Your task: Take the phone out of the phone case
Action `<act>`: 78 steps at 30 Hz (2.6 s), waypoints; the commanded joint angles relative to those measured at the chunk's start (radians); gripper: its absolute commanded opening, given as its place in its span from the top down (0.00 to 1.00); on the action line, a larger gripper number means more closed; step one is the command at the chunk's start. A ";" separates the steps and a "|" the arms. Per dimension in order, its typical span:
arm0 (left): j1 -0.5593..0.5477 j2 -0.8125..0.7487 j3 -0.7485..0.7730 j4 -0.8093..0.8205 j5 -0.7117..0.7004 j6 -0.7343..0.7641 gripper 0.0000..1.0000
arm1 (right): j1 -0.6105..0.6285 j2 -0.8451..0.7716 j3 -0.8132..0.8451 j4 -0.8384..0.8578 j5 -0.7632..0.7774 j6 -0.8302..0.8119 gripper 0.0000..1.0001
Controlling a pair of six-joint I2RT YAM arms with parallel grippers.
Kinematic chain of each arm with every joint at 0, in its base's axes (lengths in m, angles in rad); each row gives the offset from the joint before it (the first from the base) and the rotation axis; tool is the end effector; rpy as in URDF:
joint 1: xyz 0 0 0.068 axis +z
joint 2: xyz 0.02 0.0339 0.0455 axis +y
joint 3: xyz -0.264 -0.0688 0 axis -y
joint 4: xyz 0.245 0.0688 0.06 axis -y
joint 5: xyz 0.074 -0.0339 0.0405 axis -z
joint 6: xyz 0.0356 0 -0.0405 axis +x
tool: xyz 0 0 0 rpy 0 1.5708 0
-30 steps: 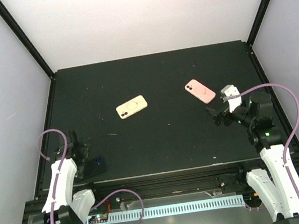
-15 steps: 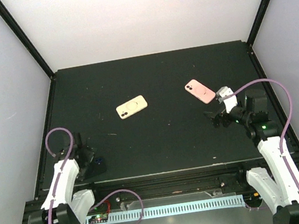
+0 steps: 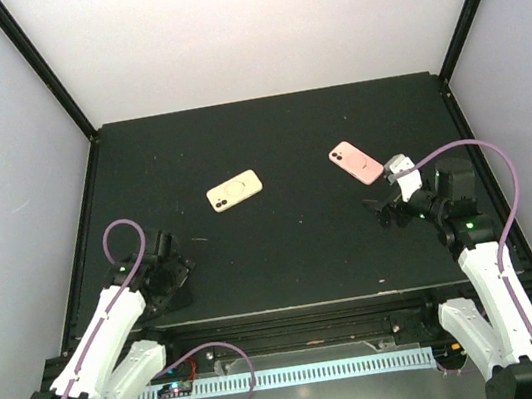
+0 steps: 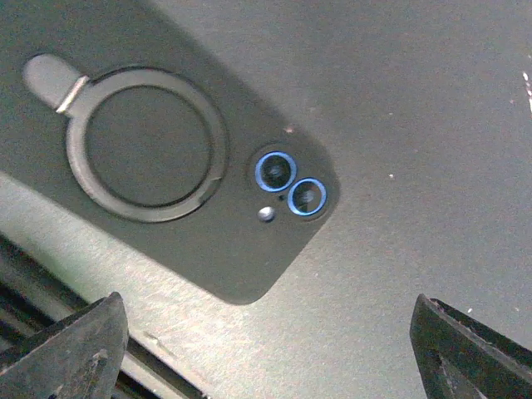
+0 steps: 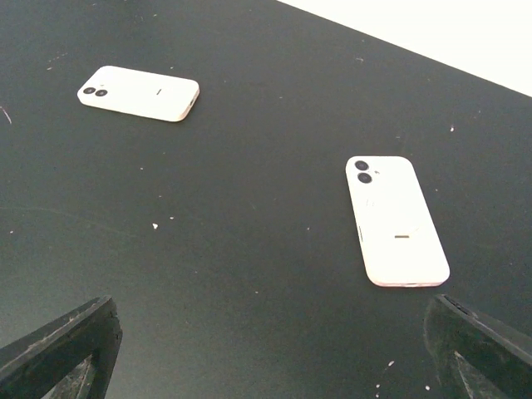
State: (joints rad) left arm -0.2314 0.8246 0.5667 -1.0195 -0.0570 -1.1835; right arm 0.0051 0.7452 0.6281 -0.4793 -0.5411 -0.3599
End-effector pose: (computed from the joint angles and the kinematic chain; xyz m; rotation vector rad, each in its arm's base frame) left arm 0.1218 -0.0266 0.1980 -1.3279 2.5490 -0.2137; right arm 0.1627 0.0192 0.2648 -0.6755 1.9825 0.3720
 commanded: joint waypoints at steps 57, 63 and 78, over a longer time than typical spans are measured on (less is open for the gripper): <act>0.011 0.385 0.185 0.188 -0.156 0.158 0.01 | 0.005 0.128 0.070 -0.062 -0.001 -0.019 0.00; 0.151 0.192 0.078 0.111 -0.162 0.086 0.01 | 0.005 0.138 0.079 -0.073 -0.005 -0.027 0.00; 0.241 0.260 -0.109 0.227 0.137 0.063 0.01 | 0.005 0.145 0.087 -0.092 -0.017 -0.038 0.00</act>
State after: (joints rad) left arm 0.0055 1.0332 0.4736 -0.8684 -0.0071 -1.1069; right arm 0.0051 0.8925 0.6853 -0.5671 -0.5495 -0.3851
